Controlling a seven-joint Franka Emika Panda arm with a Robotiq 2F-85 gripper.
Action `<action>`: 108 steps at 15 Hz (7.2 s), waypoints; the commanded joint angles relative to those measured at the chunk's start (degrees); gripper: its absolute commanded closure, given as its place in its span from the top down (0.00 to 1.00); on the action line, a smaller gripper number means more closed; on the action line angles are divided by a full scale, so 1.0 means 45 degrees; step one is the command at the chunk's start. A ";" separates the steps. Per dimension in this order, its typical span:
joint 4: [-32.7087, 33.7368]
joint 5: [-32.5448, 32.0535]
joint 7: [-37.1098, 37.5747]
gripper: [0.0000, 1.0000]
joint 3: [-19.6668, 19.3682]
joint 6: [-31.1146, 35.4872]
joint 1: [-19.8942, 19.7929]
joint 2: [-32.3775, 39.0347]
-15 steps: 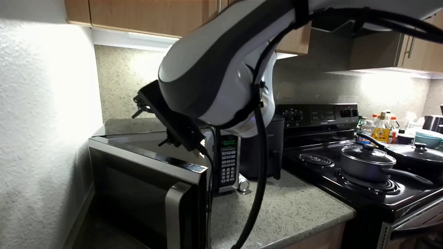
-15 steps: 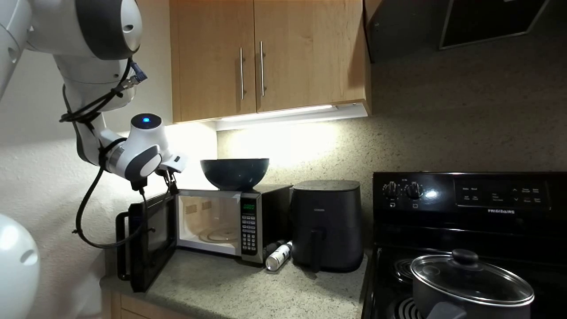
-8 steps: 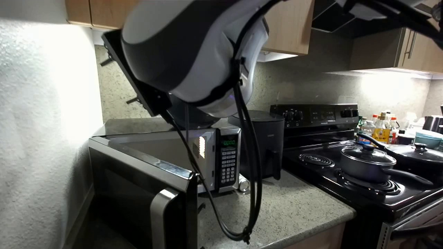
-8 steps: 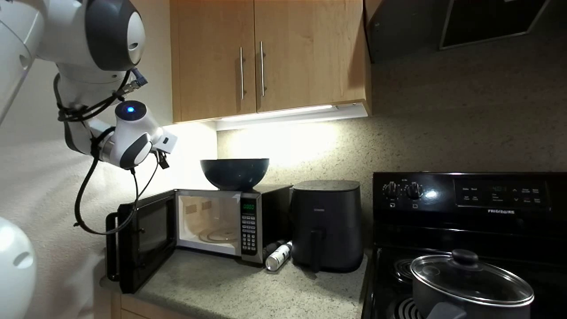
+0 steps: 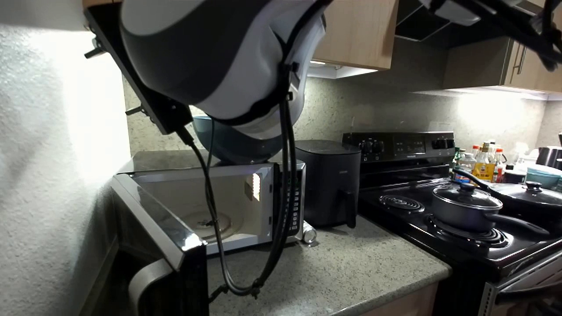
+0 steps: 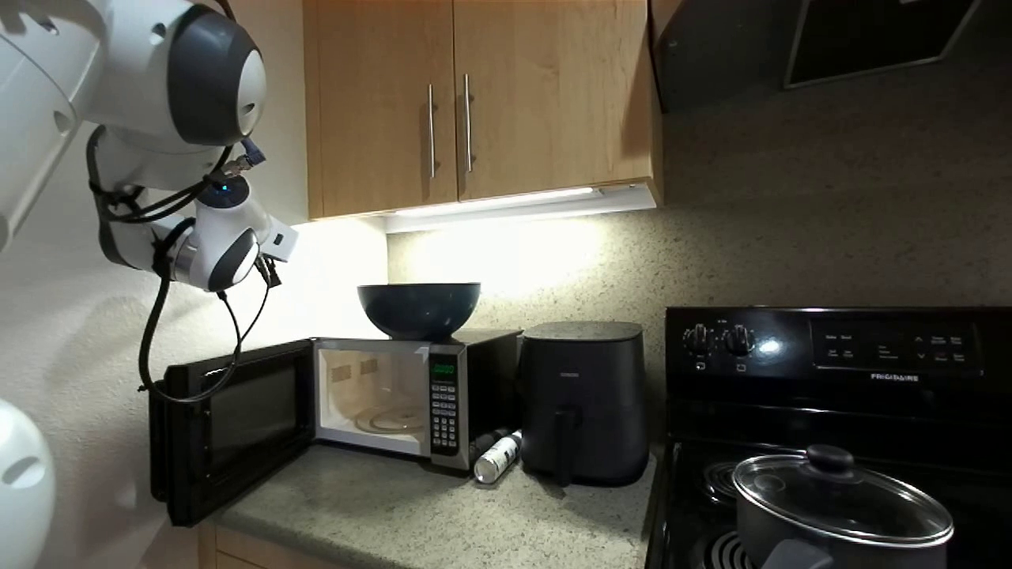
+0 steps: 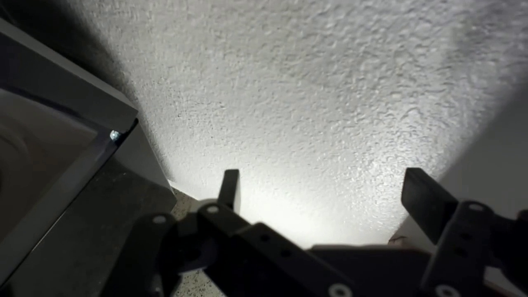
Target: Remove the bowl from the microwave and put it on top of the microwave
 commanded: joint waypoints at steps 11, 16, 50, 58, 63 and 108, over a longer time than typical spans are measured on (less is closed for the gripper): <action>-0.0340 0.0863 -0.0390 1.00 -0.5562 -0.3765 0.3782 -0.0756; -0.0397 0.0442 0.0184 1.00 -0.6103 -0.7341 0.4381 -0.1058; 0.1136 -0.2802 0.5199 1.00 -0.3409 -1.6346 0.2218 -0.1074; 0.1974 -0.1421 0.1873 1.00 -0.2587 -1.6017 0.1458 -0.0377; 0.2655 -0.0121 -0.0119 1.00 -0.2314 -1.7002 0.1063 0.0095; 0.2453 -1.1164 1.3254 1.00 -1.0367 -1.2563 0.4501 -0.0462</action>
